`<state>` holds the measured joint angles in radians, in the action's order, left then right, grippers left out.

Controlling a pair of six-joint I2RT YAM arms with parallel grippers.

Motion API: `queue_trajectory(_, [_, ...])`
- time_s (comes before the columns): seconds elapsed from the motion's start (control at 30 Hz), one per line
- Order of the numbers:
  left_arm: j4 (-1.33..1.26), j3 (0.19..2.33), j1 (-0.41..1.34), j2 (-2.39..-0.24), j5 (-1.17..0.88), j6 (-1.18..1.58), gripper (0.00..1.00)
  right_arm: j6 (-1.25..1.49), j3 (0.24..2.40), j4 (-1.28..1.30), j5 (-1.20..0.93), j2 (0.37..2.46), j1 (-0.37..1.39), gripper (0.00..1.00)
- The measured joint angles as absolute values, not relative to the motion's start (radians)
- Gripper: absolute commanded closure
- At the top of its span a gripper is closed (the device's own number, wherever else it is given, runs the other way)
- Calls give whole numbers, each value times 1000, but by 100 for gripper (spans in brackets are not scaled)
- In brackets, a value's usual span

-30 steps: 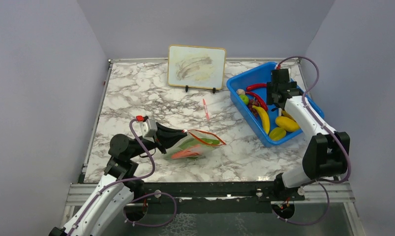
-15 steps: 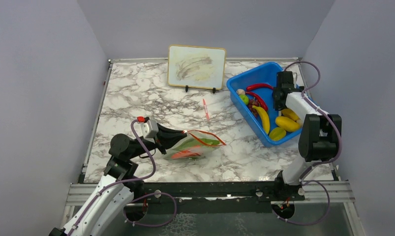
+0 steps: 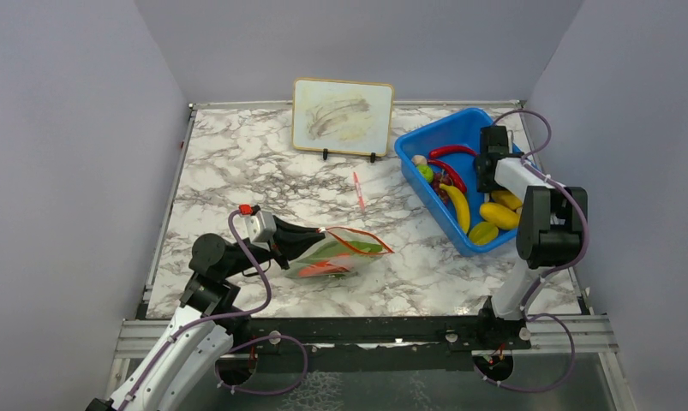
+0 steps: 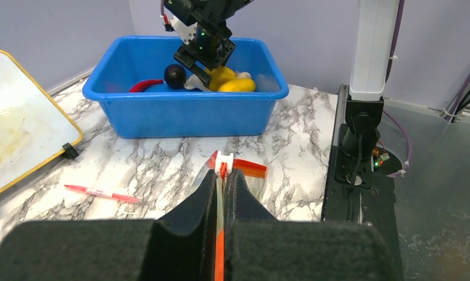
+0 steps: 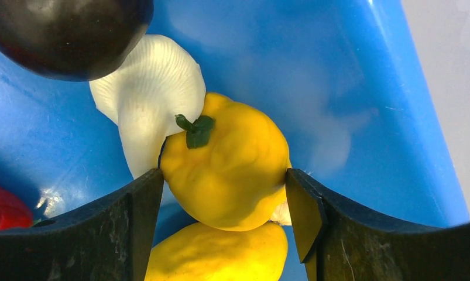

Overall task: Place the food in the zip-top bag and seal the zipper
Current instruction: Pick up the fake vegetable from the bin.

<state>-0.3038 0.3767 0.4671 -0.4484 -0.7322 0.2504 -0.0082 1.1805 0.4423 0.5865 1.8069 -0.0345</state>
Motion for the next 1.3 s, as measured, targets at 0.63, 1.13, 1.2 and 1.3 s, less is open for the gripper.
queue_trajectory(0.63, [-274,378,467,-446,-712,228,100,12,1202,535,495,1685,-16,50])
queue_trajectory(1.13, [-253,380,467,-450,-662,203,100,78,1237,664,344,1395,157,53])
queue_trajectory(1.2, [-252,381,467,-449,-651,200,100,88,1237,678,323,1349,205,53])
queue_trajectory(1.3, [-251,381,467,-447,-634,199,100,103,1224,690,286,1281,260,54])
